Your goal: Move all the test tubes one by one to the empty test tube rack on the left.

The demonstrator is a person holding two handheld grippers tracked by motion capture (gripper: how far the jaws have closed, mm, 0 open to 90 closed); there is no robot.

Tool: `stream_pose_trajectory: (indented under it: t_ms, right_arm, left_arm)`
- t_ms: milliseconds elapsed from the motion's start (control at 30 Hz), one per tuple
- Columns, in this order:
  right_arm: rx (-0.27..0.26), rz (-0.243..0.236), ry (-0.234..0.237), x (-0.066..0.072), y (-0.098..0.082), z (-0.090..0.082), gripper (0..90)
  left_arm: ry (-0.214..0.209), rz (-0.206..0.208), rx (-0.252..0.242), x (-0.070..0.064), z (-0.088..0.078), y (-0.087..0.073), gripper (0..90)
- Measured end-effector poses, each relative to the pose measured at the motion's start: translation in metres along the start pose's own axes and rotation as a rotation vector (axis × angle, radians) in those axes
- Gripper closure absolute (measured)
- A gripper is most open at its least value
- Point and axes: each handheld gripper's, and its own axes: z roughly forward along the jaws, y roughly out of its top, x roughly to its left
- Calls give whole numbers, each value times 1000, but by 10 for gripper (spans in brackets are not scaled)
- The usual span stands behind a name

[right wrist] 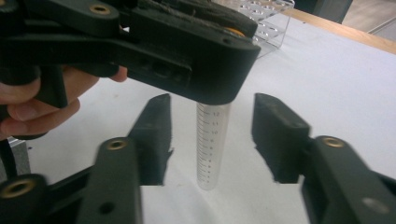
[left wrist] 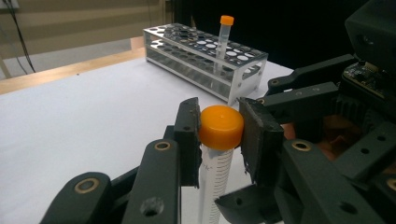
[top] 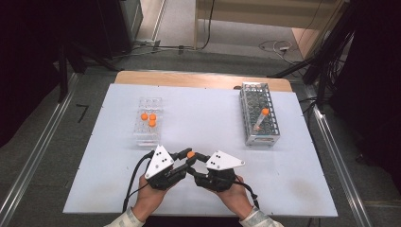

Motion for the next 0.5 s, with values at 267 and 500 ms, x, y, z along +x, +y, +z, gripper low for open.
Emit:
stream_pose_trajectory:
  t_ms: [267,500]
  right_arm:
    - [29,19,-22,-4,-1,-1,271]
    - [32,38,-39,-11,-3,-6,234]
  left_arm:
    - [13,-8,-10,4,-3,1,697]
    - [27,-18,-15,6,-6,2,697]
